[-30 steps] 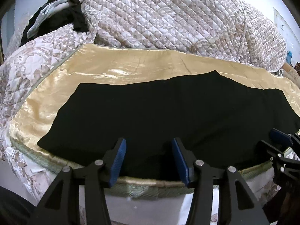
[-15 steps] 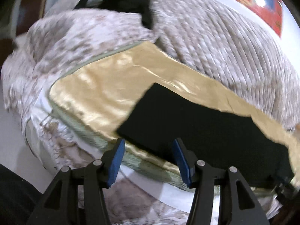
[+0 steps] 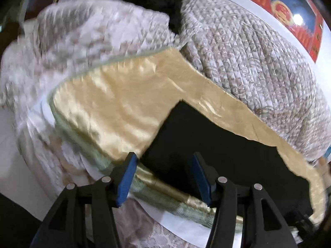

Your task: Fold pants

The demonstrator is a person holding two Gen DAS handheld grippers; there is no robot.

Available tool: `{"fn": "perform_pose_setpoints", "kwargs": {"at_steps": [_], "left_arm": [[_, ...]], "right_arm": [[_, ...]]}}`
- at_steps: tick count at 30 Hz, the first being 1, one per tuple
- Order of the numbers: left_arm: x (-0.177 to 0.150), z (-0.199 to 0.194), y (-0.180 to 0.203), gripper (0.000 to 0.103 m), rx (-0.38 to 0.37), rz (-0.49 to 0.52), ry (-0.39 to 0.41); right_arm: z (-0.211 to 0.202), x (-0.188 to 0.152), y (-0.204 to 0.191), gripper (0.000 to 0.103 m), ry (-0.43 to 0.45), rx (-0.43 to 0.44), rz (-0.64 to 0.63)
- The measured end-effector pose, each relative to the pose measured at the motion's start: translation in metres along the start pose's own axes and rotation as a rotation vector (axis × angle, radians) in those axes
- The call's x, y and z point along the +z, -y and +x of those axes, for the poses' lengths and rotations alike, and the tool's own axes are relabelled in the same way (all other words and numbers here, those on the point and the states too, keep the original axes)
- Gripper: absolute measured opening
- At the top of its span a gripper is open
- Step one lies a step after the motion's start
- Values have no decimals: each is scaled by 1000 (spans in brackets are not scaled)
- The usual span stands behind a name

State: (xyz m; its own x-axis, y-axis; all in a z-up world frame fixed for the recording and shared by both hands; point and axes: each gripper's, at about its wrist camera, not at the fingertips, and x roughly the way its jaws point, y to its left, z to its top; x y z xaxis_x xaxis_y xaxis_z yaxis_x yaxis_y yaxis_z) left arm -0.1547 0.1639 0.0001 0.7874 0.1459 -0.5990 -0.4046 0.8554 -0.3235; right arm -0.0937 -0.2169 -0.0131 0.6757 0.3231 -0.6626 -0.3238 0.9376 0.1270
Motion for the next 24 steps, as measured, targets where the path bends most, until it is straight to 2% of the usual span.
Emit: {"fn": "perform_pose_setpoints", "kwargs": {"at_steps": [3,7,9,15,20,24], "left_arm": [[7,-2,10,58,-7,51,35],[6,24,0,58,22,11,-65],[5,21,-2,58,3,-8,-59],[-5,12,-10,58,-136,-118,-73],[-2,14,-14,58,-204,-180,-73],[3,23,-5,58,-234,-177,-80]], "right_arm": [[0,0,2,62,3,7,12],[-1,0,3,62,4,10,15],[-1,0,4,62,6,12,20],[-3,0,7,62,11,19,46],[-4,0,7,62,12,19,49],[-4,0,7,62,15,18,53]]}}
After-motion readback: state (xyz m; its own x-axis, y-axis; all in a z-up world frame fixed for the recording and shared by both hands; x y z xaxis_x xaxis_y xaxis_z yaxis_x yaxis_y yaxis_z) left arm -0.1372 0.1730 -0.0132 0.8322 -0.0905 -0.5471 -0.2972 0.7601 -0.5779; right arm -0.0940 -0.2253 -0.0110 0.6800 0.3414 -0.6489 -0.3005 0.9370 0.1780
